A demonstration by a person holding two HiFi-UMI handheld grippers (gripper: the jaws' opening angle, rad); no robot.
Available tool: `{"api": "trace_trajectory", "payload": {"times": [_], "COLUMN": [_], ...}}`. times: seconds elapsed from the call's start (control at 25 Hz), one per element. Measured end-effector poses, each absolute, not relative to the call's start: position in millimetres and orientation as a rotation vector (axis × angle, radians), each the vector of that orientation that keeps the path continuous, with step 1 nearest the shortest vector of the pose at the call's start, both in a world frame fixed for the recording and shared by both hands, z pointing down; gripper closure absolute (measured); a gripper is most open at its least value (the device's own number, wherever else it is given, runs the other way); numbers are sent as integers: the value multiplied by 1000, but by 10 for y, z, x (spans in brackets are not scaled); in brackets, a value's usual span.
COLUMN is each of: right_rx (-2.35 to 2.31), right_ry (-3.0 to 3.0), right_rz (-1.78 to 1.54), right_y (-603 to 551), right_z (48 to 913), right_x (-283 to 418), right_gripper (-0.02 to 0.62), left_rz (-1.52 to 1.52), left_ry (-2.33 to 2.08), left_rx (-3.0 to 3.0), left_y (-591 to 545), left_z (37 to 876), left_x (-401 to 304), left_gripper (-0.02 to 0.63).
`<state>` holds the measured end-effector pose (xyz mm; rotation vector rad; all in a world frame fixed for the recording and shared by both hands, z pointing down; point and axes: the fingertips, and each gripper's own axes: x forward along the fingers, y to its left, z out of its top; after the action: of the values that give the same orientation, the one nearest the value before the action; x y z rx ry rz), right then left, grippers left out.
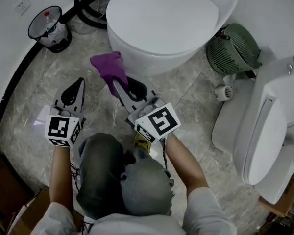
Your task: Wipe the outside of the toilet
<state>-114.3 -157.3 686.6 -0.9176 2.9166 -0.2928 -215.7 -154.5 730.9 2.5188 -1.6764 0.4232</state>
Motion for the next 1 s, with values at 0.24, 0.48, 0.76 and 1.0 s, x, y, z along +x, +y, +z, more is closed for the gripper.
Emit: {"api": "trace_trajectory", "payload": {"times": [0.24,0.48,0.76,1.0], "right_rx": [-979,-1196,-1362,-1479], "right_ry": [2884,2764,2646,2535], "right_rz": [-335,-398,-435,-442], "right_y": [-1817,-2110,-2162,-2233], "right_z": [7024,7124,7139,7119], "right_x": [-1307,-905,-289,232], "right_gripper": [538,538,538,538], "left_rz": [462,460,442,446], "left_ry": [-1676,-1656,-1615,-1583], "left_rx": [2522,2533,2557,2576], "left_y": [-1546,-1573,-1587,-1612], "left_z": [7408,7477,7478,7500], "left_x": [-2166,-2095,-1966,-1876], "left_gripper": [592,592,592,594]}}
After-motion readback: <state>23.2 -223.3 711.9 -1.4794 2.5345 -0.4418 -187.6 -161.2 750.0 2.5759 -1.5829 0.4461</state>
